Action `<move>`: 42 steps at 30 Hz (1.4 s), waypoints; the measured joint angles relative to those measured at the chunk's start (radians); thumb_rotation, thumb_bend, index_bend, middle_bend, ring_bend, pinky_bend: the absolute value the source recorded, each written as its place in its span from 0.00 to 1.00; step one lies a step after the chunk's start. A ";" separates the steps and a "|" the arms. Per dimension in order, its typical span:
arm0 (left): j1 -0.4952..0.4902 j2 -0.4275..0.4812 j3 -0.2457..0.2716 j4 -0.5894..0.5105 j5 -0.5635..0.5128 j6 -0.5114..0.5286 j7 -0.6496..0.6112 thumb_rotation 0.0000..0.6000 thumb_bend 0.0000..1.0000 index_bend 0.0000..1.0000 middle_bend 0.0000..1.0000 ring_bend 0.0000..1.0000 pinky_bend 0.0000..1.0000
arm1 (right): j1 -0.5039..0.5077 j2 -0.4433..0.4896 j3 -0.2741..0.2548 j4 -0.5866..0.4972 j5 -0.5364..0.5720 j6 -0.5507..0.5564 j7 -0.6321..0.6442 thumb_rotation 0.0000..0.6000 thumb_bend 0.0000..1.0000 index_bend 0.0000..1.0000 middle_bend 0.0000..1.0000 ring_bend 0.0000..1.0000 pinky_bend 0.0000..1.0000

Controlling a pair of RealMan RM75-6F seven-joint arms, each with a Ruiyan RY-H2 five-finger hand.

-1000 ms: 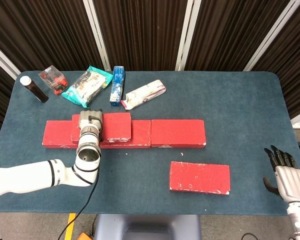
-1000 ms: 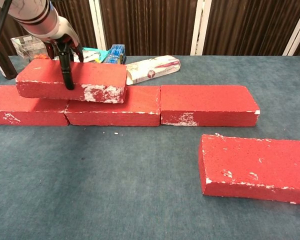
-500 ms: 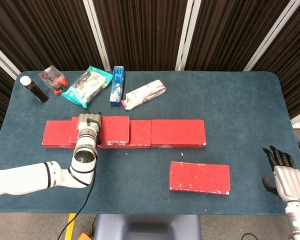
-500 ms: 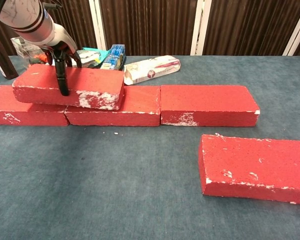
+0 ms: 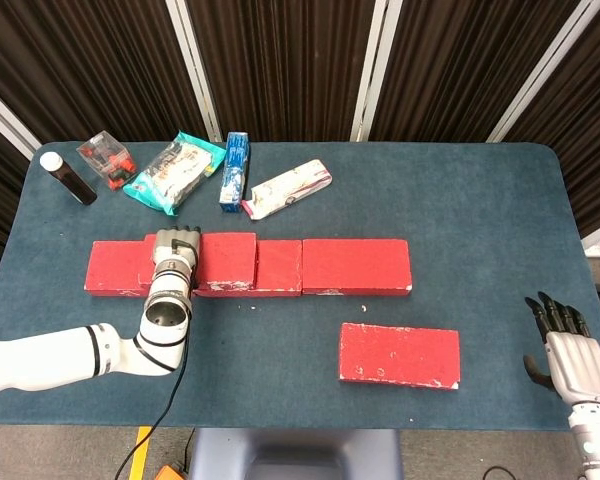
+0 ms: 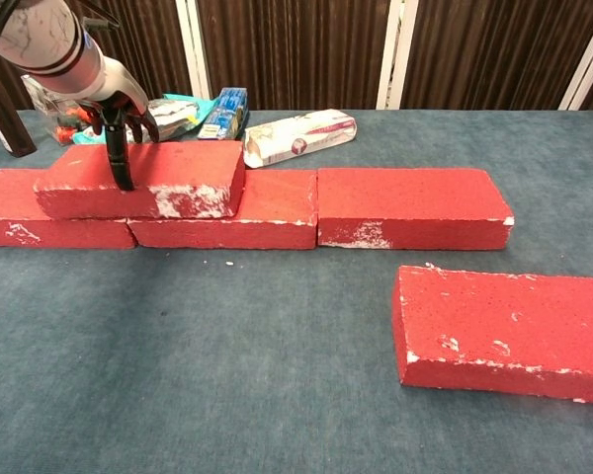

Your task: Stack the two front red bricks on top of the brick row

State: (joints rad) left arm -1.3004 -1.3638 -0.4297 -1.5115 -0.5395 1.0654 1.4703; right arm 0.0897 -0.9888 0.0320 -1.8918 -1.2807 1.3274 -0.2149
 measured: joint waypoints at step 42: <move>0.051 0.116 -0.051 -0.229 0.136 0.035 -0.090 1.00 0.23 0.00 0.00 0.00 0.08 | 0.009 0.000 -0.002 0.004 0.010 -0.010 -0.001 1.00 0.47 0.08 0.00 0.00 0.00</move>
State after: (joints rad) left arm -1.2494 -1.2480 -0.4802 -1.7405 -0.4032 1.1004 1.3805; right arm 0.0983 -0.9893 0.0303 -1.8882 -1.2707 1.3174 -0.2163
